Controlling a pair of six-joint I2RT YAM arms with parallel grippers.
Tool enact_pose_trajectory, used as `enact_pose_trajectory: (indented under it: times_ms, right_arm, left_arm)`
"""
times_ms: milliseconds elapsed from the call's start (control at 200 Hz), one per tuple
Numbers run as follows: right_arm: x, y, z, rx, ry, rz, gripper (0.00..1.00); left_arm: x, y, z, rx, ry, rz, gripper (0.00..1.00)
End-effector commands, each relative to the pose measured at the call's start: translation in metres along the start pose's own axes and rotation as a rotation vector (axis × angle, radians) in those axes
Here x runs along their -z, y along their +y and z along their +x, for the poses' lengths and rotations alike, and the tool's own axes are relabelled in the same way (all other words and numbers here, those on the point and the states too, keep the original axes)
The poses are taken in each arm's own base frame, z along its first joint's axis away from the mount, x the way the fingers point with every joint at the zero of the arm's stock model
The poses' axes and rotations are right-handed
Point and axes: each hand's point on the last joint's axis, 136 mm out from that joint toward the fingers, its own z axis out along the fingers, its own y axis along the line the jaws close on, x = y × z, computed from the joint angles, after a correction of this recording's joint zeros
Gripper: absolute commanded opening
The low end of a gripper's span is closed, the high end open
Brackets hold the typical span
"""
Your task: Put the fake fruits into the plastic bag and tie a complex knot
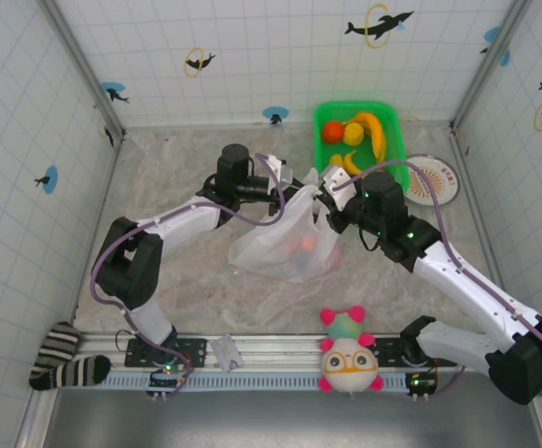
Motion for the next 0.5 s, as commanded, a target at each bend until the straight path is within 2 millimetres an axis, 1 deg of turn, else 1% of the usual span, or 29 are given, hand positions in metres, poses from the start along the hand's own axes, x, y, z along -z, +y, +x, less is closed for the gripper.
enact_pose_trajectory:
  times_ms: [0,90,160,220,270,285,305,330,355,375,405,495]
  right_arm:
    - [-0.001,0.006,0.0,-0.006,-0.019,-0.024,0.0]
    - [0.0,0.008,0.0,-0.004,-0.017,-0.034,0.02]
    - [0.003,0.007,0.001,-0.006,-0.011,-0.034,0.09]
    - [0.007,0.005,0.0,-0.013,-0.014,-0.034,0.2]
    - [0.013,0.002,-0.005,-0.022,-0.035,-0.029,0.29]
    - [0.015,0.002,-0.007,-0.024,-0.042,-0.031,0.33]
    - [0.018,0.004,-0.003,-0.033,-0.025,-0.039,0.37]
    - [0.022,0.003,-0.004,-0.036,-0.033,-0.035,0.42]
    - [0.026,0.002,-0.006,-0.041,-0.041,-0.029,0.49]
    - [0.029,0.007,-0.008,-0.043,-0.054,-0.059,0.53]
    - [0.034,0.007,-0.009,-0.046,-0.059,-0.063,0.59]
    - [0.053,0.003,-0.01,-0.076,-0.07,-0.044,0.68]
  left_arm:
    - [-0.003,-0.003,-0.009,-0.034,-0.022,0.024,0.12]
    - [-0.003,-0.001,-0.007,-0.029,-0.017,0.01,0.0]
    - [-0.003,0.0,-0.007,-0.037,-0.015,0.001,0.0]
    - [-0.002,0.0,-0.007,-0.039,-0.012,-0.008,0.0]
    - [-0.003,0.001,-0.006,-0.037,-0.011,-0.009,0.0]
    - [-0.002,0.001,-0.006,-0.037,-0.011,-0.011,0.0]
    - [-0.002,0.001,-0.006,-0.036,-0.01,-0.012,0.0]
    - [-0.002,0.002,-0.006,-0.036,-0.01,-0.012,0.0]
    - [-0.003,0.001,-0.006,-0.034,-0.01,-0.011,0.0]
    - [-0.003,0.002,-0.006,-0.032,-0.01,-0.014,0.0]
    - [-0.003,0.002,-0.006,-0.034,-0.01,-0.016,0.0]
    - [-0.003,0.003,-0.007,-0.031,-0.01,-0.016,0.0]
